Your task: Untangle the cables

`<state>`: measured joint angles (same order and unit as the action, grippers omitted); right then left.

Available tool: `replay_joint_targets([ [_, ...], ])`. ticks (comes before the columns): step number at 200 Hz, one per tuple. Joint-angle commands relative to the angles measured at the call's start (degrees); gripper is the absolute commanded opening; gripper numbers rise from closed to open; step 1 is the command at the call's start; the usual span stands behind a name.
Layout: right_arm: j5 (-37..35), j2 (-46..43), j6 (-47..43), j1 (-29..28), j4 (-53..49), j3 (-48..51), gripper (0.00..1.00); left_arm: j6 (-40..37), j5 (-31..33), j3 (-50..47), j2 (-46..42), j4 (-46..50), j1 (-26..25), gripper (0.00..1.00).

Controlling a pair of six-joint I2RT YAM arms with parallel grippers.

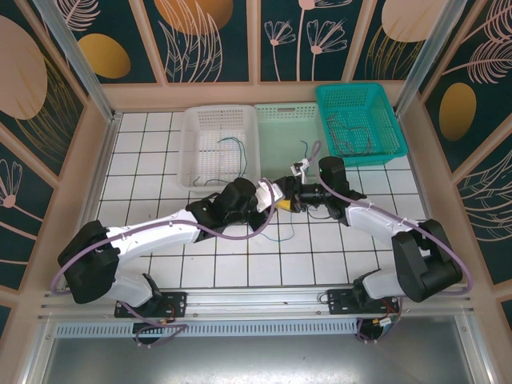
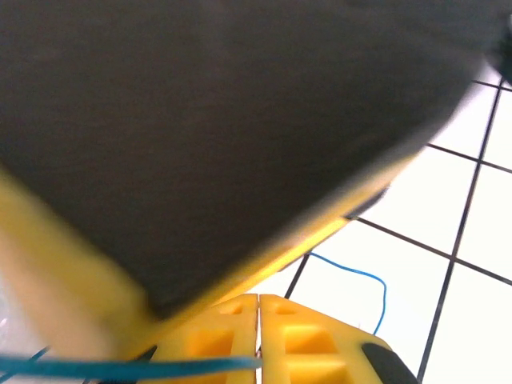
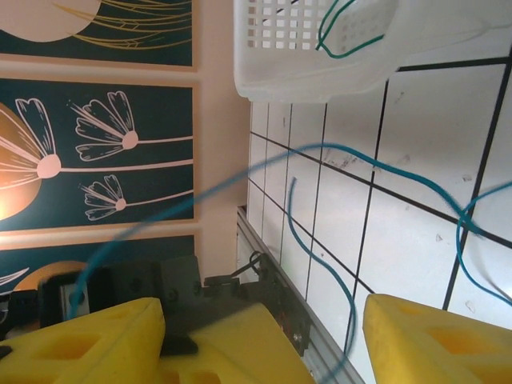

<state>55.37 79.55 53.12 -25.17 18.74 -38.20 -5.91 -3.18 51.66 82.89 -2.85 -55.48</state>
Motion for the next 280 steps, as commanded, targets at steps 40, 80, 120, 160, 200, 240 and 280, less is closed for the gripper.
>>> replay_joint_targets([
  [40,1.8,5.3,3.8,-2.3,9.6,-2.6,0.66,-2.4,-0.2,-0.4,-1.3,-5.4,-1.8,0.08],
  [80,0.5,4.6,2.4,-1.3,7.6,-2.4,0.67,-2.1,1.4,-2.3,-2.9,-7.7,-1.8,0.08],
  [120,-4.3,0.2,-0.7,2.7,1.5,-1.0,0.66,0.1,2.2,-3.6,-3.9,-7.5,-1.7,0.08],
  [160,-14.0,-6.4,-6.4,4.5,-5.2,-0.7,0.66,1.8,-6.9,-6.1,-6.6,-11.5,-1.8,0.09],
  [200,-19.2,-12.9,-6.5,5.5,-4.6,2.1,0.66,3.9,-15.8,-8.4,-8.9,-16.6,-1.8,0.09],
  [240,-8.3,-13.5,-11.9,8.2,-12.3,0.6,0.68,2.6,-14.9,-10.5,-10.0,-19.3,-1.7,0.09],
  [280,-6.8,-15.4,-24.4,8.6,-15.8,3.0,0.67,3.4,-17.5,-10.4,-11.1,-21.5,-1.6,0.08],
])
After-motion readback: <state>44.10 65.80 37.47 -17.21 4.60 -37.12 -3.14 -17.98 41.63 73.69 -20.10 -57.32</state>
